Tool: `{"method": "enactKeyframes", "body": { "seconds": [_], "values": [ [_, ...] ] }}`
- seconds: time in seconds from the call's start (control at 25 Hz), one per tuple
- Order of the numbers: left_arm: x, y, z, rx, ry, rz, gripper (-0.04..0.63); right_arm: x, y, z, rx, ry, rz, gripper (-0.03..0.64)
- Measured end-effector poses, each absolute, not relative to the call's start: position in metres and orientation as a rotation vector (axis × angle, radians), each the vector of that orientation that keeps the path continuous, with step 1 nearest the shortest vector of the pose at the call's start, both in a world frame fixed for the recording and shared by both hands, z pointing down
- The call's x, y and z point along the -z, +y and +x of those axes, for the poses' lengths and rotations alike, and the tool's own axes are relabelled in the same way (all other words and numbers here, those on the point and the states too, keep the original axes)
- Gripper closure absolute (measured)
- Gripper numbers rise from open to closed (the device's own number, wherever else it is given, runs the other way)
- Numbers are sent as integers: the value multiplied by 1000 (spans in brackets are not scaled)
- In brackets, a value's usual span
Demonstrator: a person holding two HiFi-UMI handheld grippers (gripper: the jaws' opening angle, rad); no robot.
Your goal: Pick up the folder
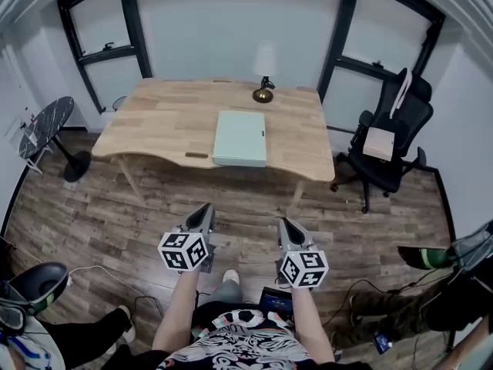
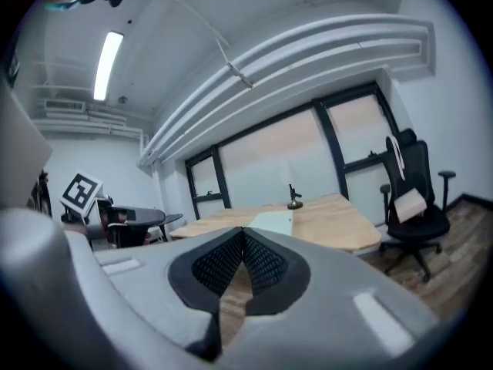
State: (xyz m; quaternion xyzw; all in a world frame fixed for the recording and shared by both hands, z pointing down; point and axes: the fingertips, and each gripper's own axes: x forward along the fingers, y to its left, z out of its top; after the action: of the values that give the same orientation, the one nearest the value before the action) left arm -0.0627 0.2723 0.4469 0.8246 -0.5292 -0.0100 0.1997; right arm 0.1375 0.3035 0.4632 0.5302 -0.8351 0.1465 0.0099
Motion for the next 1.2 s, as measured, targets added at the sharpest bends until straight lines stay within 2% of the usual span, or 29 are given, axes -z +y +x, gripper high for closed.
{"method": "enactKeyframes", "body": {
  "seconds": [0.12, 0.2, 0.44, 0.72, 0.92, 1.2],
  "values": [
    [-451, 268, -59, 8, -1472, 2310, 587, -458, 299, 138, -135, -2511, 1674, 611],
    [-453, 261, -58, -21, -1476, 2320, 587, -459, 293, 136, -56, -2483, 1661, 611],
    [-469, 213, -70, -80, -1555, 2288, 586, -477, 254, 121, -309, -2586, 1528, 611],
    [-487, 99, -75, -119, -1579, 2278, 586, -509, 148, 131, -292, -2401, 1526, 611],
    [-511, 7, -95, -226, -1600, 2188, 588, -509, 61, 141, -368, -2347, 1698, 611],
    [-524, -83, -116, -206, -1521, 2187, 588, -506, -32, 128, -477, -2384, 1760, 611]
  ]
}}
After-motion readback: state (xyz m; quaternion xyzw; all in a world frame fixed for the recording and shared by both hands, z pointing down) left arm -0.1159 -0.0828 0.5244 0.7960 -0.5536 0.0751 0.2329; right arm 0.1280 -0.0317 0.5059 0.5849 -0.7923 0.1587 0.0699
